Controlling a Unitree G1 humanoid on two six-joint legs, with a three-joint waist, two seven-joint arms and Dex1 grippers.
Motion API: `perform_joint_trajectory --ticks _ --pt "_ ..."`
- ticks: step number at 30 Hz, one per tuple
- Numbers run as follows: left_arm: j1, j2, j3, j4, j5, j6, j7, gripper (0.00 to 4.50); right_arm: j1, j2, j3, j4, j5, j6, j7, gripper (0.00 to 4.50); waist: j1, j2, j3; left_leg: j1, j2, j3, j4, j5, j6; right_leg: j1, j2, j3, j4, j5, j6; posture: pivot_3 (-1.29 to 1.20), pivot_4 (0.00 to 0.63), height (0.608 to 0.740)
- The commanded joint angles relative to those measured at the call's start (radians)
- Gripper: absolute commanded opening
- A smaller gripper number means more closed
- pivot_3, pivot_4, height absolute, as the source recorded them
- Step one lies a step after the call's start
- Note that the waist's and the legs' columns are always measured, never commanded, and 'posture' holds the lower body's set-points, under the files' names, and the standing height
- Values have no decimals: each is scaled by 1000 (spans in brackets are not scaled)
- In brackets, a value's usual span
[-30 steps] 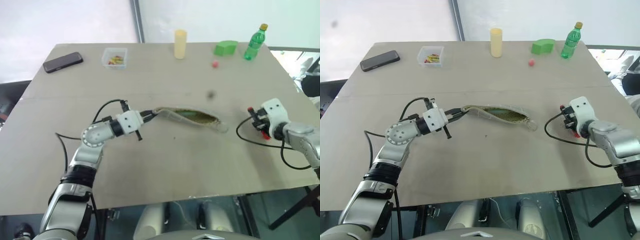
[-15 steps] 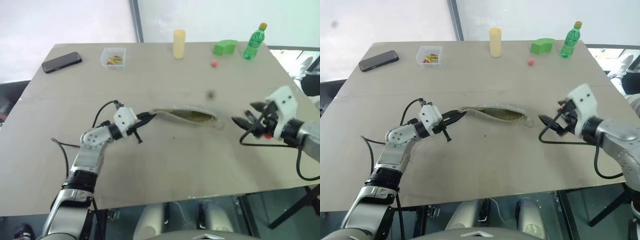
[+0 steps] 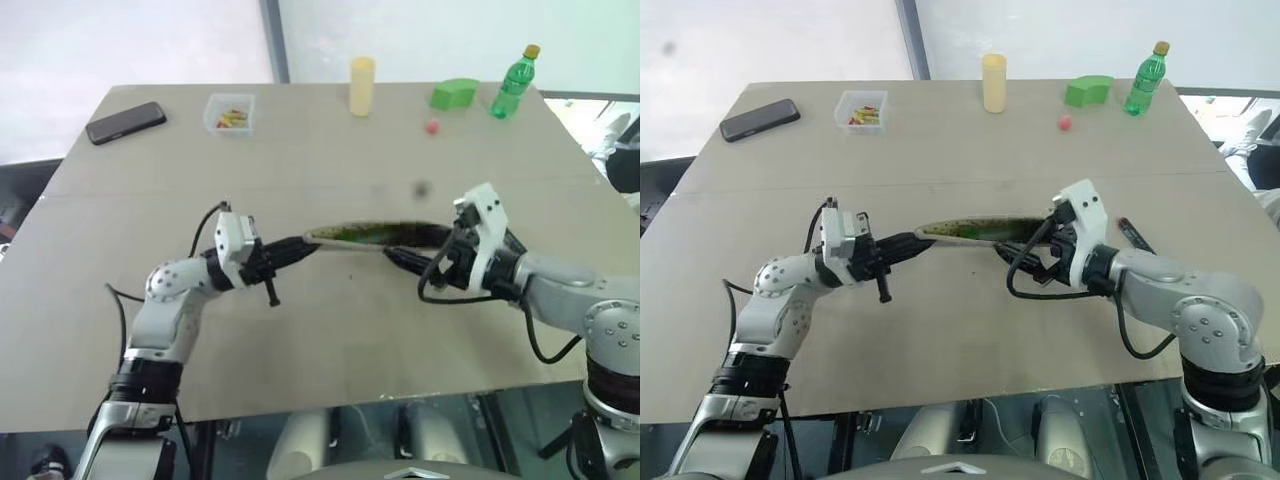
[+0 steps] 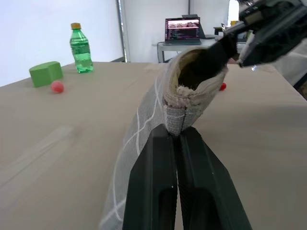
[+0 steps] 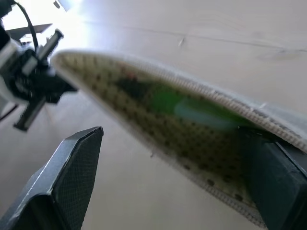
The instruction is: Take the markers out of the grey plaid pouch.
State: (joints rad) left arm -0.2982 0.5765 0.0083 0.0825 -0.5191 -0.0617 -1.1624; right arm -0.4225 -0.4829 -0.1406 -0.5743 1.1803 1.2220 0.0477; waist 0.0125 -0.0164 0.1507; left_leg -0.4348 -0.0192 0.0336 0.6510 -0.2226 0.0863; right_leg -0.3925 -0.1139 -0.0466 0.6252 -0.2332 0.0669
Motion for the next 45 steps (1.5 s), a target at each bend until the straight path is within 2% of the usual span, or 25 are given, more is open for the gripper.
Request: perform_joint_trajectory --ticks 1,3,4,5,6,8,9,12,16,19,22,27,32,38,45 --pt "-4 -8 15 -46 12 -23 -1 0 -14 24 -29 42 127 13 -55 4469 1 0 0 0 0 0 0 -1 2 0 0 0 0 0 0 0 150 736" --pt "1 -19 7 -55 17 -23 -2 0 -8 23 2 86 98 28 -75 4469 0 0 0 2 1 0 0 -2 3 1 1 0 1 0 0 0 150 736" --pt "4 -24 4 -59 20 -24 -3 0 -8 27 15 105 83 27 -82 3932 0 0 0 2 1 0 0 -2 3 1 1 0 1 0 0 0 150 736" --pt "8 -29 -1 -64 23 -23 -2 0 -12 35 31 126 55 23 -94 3741 -1 0 0 2 1 0 0 -2 3 1 2 0 1 0 0 0 150 736" --pt "10 -33 -5 -68 25 -21 -3 0 -16 44 43 144 33 17 -105 3332 -1 0 0 2 1 0 0 -2 3 1 2 1 1 0 0 0 150 736" --pt "15 -40 -12 -77 29 -15 -2 0 -20 61 66 164 -10 4 -112 2355 -1 0 0 2 1 1 0 -2 3 1 6 1 1 0 0 0 150 736" --pt "18 -44 -16 -81 30 -11 -1 0 -20 73 81 170 -44 -16 -116 2271 -1 0 0 2 1 1 0 -2 3 1 7 1 1 0 0 0 150 736" --pt "25 -49 -25 -88 34 -2 -1 0 -23 83 136 160 -149 -63 -92 2271 -1 0 0 2 1 3 0 -2 3 0 8 0 1 0 1 0 150 736" --pt "21 -60 -33 -76 47 0 -6 0 -55 -42 436 135 -524 -262 12 2271 -1 1 0 2 1 5 1 -2 4 -1 10 0 1 0 1 0 150 736" --pt "12 -68 -39 -64 57 -1 -8 0 -64 -97 599 153 -736 -414 86 2993 -2 1 0 2 1 5 1 -2 4 -1 10 0 1 0 1 0 150 736" --pt "4 -73 -43 -57 62 2 -12 0 -71 -85 643 198 -883 -521 95 4280 -2 0 0 2 2 5 1 1 -1 -1 11 1 1 0 1 0 150 736" --pt "0 -86 -61 -61 65 5 -25 0 -100 -86 729 296 -1090 -672 188 4280 -2 0 0 2 2 6 1 1 -1 -1 11 1 1 0 1 0 150 736" --pt "-13 -106 -87 -71 73 11 -42 0 -146 -33 775 484 -1270 -860 229 4280 -2 0 0 3 3 7 1 1 -1 -1 12 1 1 0 1 0 150 736" --pt "-20 -119 -107 -62 86 6 -51 0 -158 66 740 680 -1376 -1065 214 4280 -6 0 0 3 4 7 1 2 -3 -1 13 1 1 0 1 0 150 736" --pt "-7 -118 -104 -72 95 9 -48 0 -84 276 520 761 -1141 -1136 287 4280 -19 0 0 4 5 7 1 3 -5 0 14 2 2 0 1 0 150 736"
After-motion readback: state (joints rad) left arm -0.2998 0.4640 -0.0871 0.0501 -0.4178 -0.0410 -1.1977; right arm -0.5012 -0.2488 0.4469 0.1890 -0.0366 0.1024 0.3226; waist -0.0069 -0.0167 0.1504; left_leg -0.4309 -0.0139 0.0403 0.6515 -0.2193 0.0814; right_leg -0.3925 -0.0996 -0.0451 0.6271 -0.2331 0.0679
